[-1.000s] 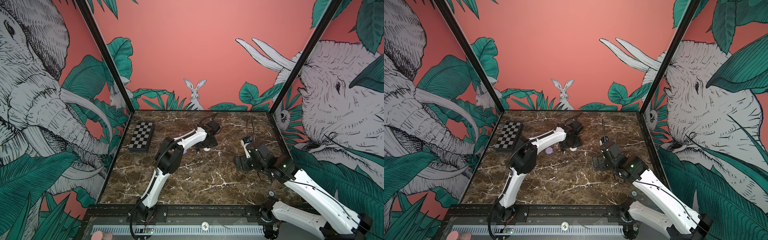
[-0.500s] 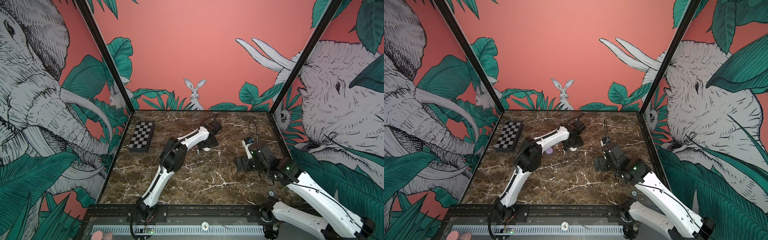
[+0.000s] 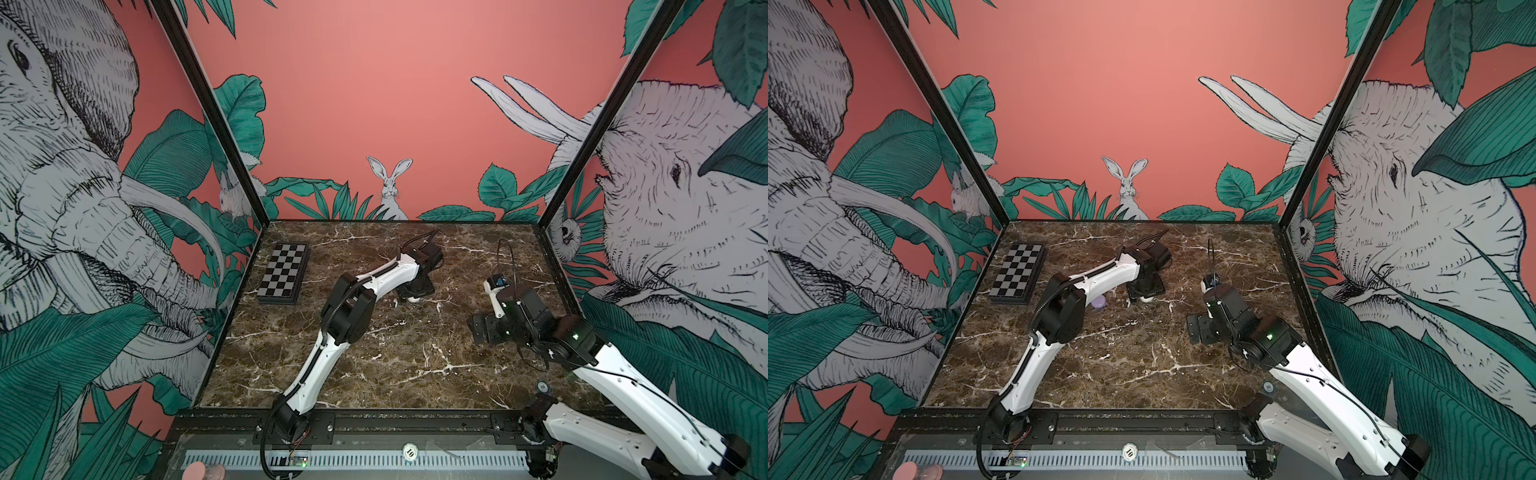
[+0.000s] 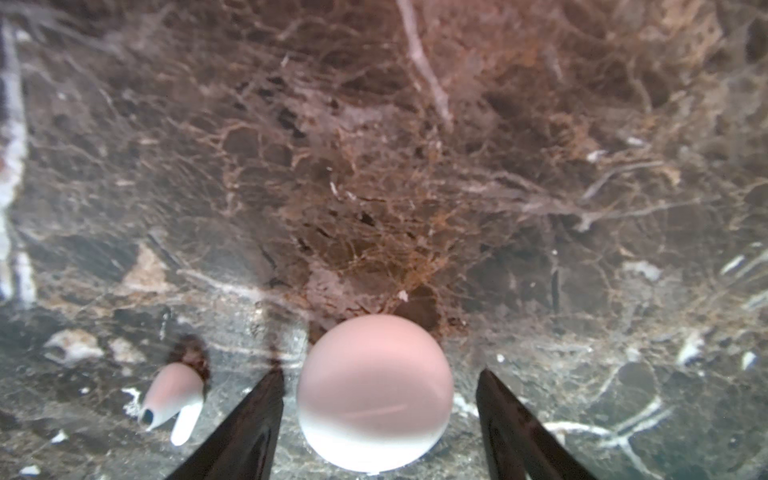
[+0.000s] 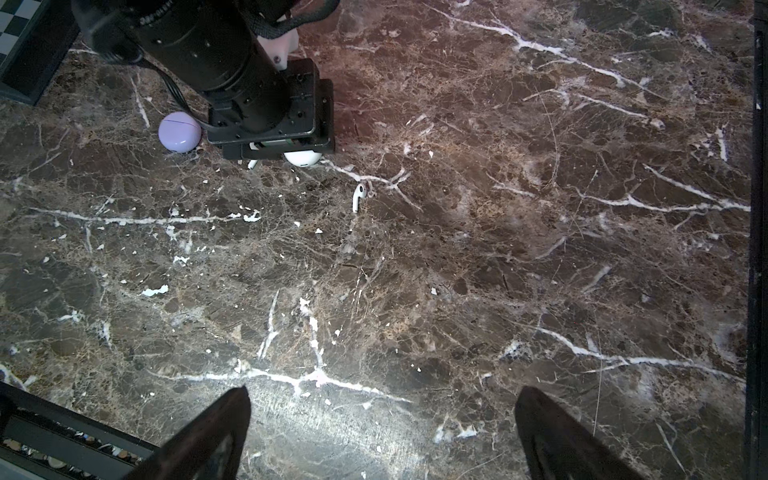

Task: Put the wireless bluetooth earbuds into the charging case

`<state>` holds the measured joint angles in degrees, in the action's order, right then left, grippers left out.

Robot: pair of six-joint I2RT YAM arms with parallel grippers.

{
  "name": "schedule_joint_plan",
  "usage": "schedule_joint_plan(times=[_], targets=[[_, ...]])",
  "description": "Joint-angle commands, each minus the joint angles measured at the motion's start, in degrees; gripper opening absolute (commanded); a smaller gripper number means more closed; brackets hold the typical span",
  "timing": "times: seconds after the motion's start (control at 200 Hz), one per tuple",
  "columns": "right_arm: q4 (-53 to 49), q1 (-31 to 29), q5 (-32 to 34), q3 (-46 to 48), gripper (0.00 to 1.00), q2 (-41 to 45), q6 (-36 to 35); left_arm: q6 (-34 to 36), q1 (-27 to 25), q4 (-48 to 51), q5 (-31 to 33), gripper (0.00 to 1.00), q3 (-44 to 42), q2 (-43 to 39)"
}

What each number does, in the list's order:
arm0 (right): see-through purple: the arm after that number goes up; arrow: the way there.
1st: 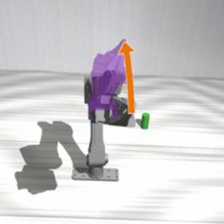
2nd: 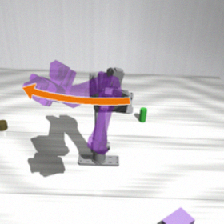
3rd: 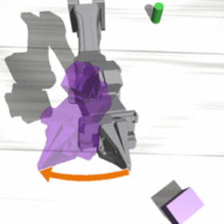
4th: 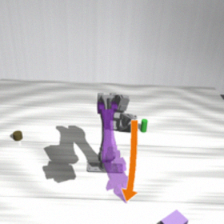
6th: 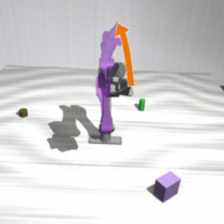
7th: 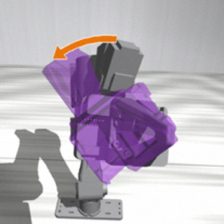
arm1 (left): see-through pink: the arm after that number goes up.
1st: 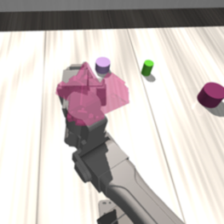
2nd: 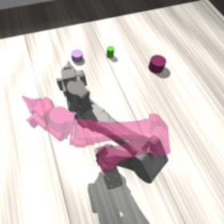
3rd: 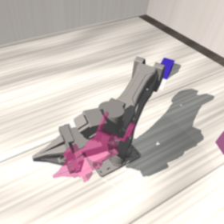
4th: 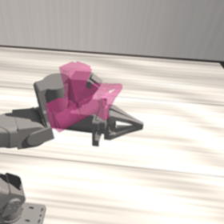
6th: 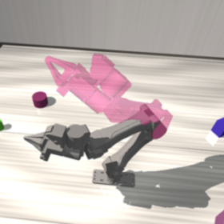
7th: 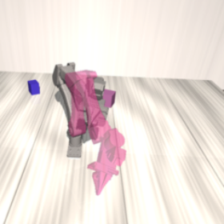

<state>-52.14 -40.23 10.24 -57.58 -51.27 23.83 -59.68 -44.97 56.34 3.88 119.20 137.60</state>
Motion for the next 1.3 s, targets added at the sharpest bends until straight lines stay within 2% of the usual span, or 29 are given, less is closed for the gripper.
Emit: schedule_joint_plan(times=[0.0,0.105,0.285,0.455,0.65,0.79,0.82,0.88,0.995,1.15,1.295], targets=[[0.9,0.2,0.1,0.9,0.98,0.4,0.1,-0.2,-0.3,2.1,0.2,0.71,1.4,0.6],[0.9,0.2,0.1,0.9,0.98,0.5,0.0,0.1,-0.2,2.4,0.2,0.63,1.3,0.8],[1.1,0.2,0.1,0.9,0.98,0.4,0.0,0.6,-0.2,2.5,0.3,0.62,1.3,0.8],[1.2,0.2,0.1,1.0,0.98,0.4,0.0,1.2,-0.1,2.6,0.0,0.53,1.2,1.2],[1.5,0.2,0.0,1.0,0.98,0.0,-0.1,1.8,0.1,3.0,0.2,0.49,1.0,1.1],[1.3,0.2,0.0,0.8,0.98,-0.1,-0.2,3.9,0.1,2.1,0.7,0.32,0.2,-0.2],[1.4,0.1,0.0,0.7,0.98,-0.1,-0.3,4.7,0.1,1.3,0.6,0.25,-0.3,-0.7],[1.3,0.2,0.2,0.7,0.98,0.0,-0.2,7.2,0.1,-1.2,-0.3,0.00,-1.6,-1.8],[1.4,0.2,0.9,0.6,0.98,0.6,-0.3,11.5,0.0,-3.1,0.3,0.00,-3.2,-4.4],[2.1,0.1,1.1,1.0,0.98,2.4,0.0,21.5,-0.2,-3.7,3.5,0.00,-3.8,-8.8],[2.2,0.2,2.4,0.7,0.98,3.8,0.1,31.3,-0.2,-11.8,2.1,0.00,-11.8,-16.4]])
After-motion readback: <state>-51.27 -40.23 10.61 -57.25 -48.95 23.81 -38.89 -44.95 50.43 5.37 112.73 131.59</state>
